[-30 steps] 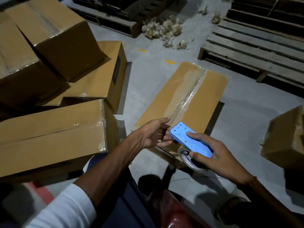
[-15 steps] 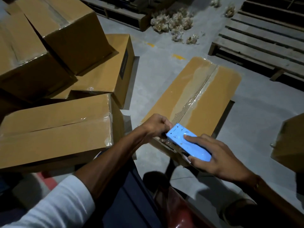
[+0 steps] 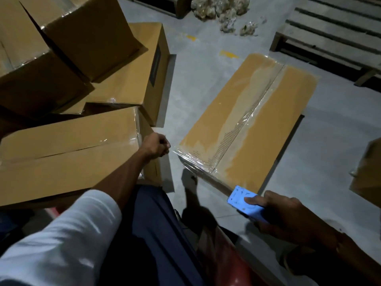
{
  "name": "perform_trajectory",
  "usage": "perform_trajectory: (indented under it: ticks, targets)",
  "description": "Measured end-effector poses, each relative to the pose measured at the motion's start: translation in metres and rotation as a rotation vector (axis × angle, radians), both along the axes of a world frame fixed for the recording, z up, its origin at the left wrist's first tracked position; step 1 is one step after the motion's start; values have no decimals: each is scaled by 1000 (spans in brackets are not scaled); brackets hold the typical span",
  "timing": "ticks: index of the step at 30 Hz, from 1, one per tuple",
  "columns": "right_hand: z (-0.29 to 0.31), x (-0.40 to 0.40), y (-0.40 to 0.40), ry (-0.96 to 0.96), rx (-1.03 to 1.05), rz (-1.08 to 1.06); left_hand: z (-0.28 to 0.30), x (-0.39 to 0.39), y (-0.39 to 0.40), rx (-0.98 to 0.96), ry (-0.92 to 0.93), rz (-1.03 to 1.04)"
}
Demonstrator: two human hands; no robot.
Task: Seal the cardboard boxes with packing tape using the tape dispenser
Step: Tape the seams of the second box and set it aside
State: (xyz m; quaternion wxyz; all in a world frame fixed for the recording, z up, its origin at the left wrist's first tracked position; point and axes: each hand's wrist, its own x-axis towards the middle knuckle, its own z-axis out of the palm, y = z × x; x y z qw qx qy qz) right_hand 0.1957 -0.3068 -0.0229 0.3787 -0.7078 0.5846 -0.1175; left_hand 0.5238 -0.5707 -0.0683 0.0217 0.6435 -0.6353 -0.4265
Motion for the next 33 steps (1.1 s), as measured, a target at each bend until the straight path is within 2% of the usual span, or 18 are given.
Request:
perform_trajectory:
  ticks: [8,15,26,33]
  targets:
    - [-6,2,-3,96,112,14,-11,-7,-1,-7,81,-9]
    - [-5,2,-6,192,123,65,-17,-11,0,-23,55,-26]
    - [-5,2,-7,113,152,-3,-23,-14,1,-44,35,-8]
    - [-7,-4,-12,196,178,28,-19,-16,3,42,80,-5]
